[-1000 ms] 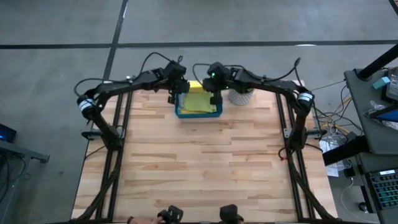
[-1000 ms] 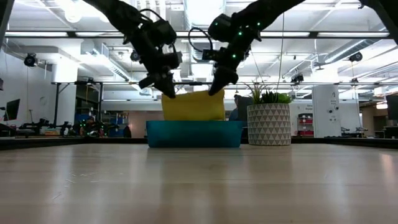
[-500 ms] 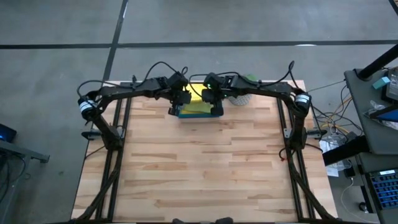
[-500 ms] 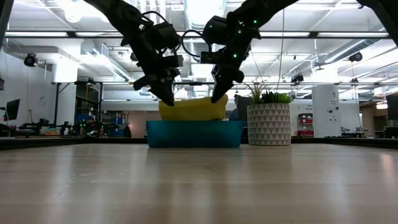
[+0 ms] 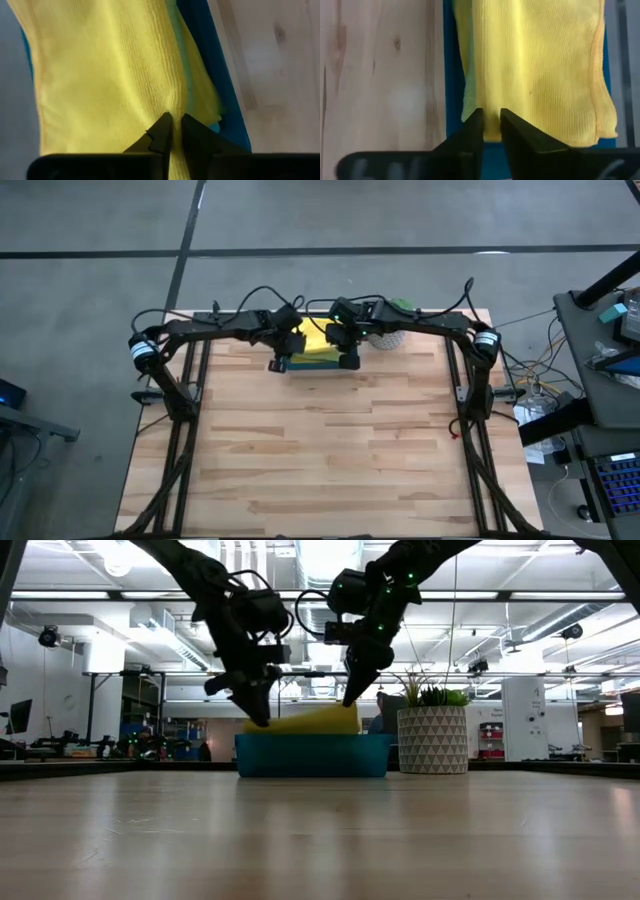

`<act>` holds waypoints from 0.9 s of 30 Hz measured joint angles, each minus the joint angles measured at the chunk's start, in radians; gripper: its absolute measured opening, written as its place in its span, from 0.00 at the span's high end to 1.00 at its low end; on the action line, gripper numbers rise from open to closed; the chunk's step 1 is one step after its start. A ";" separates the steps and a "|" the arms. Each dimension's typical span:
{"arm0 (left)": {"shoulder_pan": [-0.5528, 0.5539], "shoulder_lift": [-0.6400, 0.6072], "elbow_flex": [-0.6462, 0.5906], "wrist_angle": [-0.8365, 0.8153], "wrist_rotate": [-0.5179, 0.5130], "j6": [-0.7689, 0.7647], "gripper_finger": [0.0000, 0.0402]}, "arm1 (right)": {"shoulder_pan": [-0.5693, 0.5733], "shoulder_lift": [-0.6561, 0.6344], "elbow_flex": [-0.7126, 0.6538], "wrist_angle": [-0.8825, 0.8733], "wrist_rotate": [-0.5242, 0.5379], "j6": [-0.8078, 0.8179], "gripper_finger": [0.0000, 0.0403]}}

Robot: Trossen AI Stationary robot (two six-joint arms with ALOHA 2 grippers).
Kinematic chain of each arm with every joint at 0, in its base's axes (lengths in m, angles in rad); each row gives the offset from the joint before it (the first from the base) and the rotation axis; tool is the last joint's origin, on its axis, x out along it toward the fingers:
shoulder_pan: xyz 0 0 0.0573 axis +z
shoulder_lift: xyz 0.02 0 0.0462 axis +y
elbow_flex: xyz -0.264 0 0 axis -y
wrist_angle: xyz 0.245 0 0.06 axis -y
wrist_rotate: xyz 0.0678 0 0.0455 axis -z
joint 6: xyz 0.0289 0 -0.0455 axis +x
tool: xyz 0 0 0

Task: Fold microfiber towels
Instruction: Stack the folded yellow microfiber cloth on top of the green microfiber cloth

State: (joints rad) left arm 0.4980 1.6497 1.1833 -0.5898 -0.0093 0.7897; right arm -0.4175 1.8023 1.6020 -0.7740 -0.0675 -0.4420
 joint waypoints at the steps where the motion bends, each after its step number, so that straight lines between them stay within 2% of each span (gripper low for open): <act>1: 0.000 0.000 -0.007 0.002 0.000 -0.002 0.93 | 0.000 0.000 0.000 -0.004 -0.004 0.000 0.86; 7: -0.004 0.000 -0.021 0.009 0.006 -0.078 0.80 | 0.000 0.000 -0.001 -0.028 -0.007 -0.001 0.74; 13: -0.011 0.000 -0.018 0.010 0.013 -0.104 0.73 | 0.000 0.000 -0.001 -0.022 -0.012 0.028 0.71; 17: -0.014 -0.019 -0.018 0.001 0.017 -0.104 0.71 | 0.001 0.000 -0.030 0.057 -0.020 0.063 0.76; 27: 0.025 -0.074 -0.024 0.011 0.006 -0.099 0.71 | 0.000 0.001 -0.188 0.399 -0.023 0.087 0.97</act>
State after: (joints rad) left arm 0.5234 1.5759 1.1598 -0.5792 -0.0029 0.6903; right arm -0.4171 1.8030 1.4136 -0.3752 -0.0901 -0.3552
